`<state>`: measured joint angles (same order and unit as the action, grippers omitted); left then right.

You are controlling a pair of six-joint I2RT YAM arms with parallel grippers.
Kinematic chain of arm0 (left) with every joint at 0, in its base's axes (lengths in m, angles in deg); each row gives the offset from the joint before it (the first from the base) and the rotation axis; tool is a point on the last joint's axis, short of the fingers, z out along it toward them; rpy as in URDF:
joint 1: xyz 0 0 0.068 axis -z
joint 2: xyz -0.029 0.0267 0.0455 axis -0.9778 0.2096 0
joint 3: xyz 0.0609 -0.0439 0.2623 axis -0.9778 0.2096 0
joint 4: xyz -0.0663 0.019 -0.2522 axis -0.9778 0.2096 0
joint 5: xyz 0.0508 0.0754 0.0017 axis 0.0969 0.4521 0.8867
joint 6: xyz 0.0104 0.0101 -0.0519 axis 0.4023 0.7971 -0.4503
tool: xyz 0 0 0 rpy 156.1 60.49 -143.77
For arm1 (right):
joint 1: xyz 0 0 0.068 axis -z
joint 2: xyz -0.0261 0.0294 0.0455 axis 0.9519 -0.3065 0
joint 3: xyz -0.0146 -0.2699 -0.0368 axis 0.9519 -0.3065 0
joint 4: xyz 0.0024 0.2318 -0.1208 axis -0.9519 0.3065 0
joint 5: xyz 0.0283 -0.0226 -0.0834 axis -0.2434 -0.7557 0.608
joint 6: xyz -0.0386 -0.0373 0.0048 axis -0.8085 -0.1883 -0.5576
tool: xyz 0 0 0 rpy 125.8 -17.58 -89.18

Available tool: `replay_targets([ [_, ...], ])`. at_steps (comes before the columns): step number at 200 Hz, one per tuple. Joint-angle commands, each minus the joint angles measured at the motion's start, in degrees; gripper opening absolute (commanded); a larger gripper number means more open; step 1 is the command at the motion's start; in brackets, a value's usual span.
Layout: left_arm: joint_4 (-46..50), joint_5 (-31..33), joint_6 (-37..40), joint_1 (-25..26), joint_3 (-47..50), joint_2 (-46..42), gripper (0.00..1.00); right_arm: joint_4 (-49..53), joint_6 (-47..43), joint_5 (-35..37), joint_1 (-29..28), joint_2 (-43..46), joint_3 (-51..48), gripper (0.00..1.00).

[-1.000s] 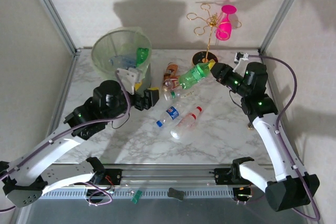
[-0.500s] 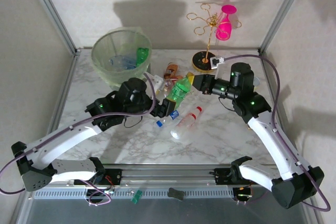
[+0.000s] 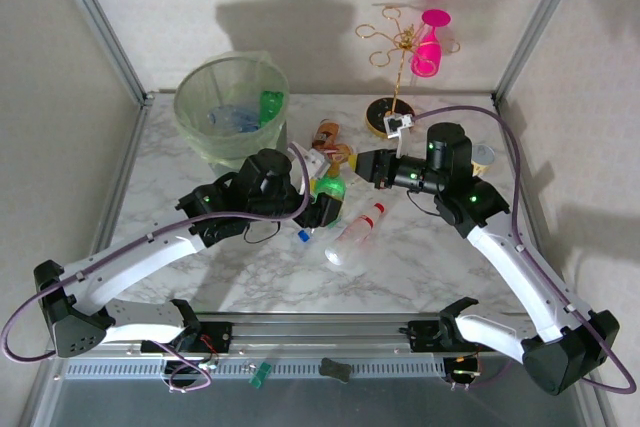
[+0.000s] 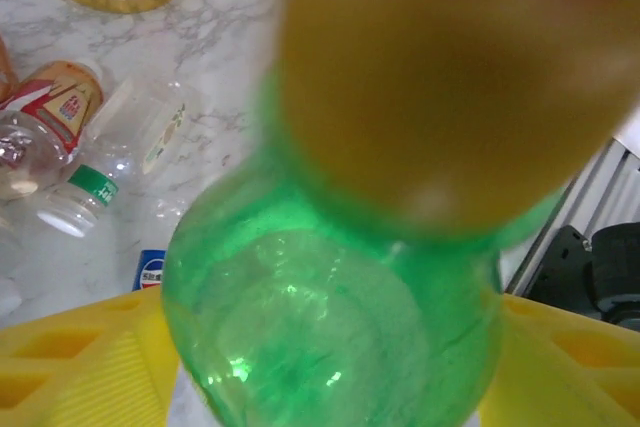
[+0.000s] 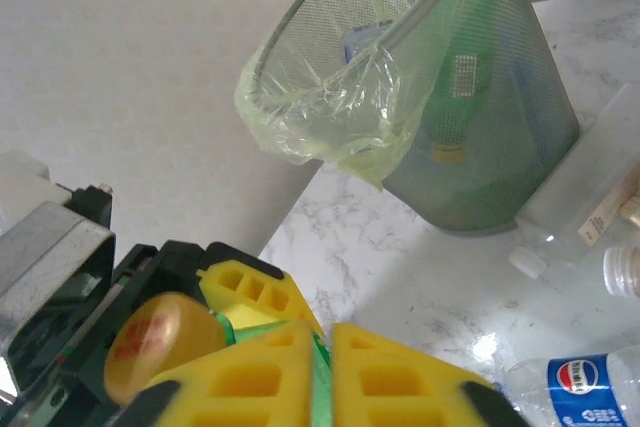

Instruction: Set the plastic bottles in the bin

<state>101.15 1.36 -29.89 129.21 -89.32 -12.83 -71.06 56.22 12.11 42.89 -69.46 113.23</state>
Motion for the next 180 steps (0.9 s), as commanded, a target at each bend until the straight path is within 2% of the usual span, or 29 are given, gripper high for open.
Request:
replay_targets([
  [1,-1.47,-2.72,0.22,0.42,-0.93,0.32,0.70,-1.74,-0.85,-1.49,-0.50,0.37,1.29,0.10],
  [35,-3.24,-0.81,0.11,0.64,0.49,0.76,0.67,-3.20,0.11,1.33,-0.46,0.85,-0.65,0.10],
  [58,-9.51,6.79,-3.96,0.64,5.84,1.61,0.43,-3.20,1.92,8.93,-0.47,0.15,-3.73,0.11],
  [76,-9.75,7.70,-6.02,0.66,6.53,4.19,0.34,-0.52,2.38,15.24,-0.59,-1.02,-4.90,0.13],
  [110,-10.89,9.73,-8.10,0.58,8.60,3.68,0.38,3.72,2.24,22.09,-0.85,-0.69,-7.70,0.23],
  [124,-10.57,10.55,-8.21,0.64,8.93,3.17,0.40,6.36,2.37,26.21,-0.93,-0.78,-8.30,0.25],
  [180,-10.52,11.07,-9.30,0.39,10.21,2.17,0.48,10.46,8.37,32.33,-1.53,-0.27,-11.70,0.46],
])
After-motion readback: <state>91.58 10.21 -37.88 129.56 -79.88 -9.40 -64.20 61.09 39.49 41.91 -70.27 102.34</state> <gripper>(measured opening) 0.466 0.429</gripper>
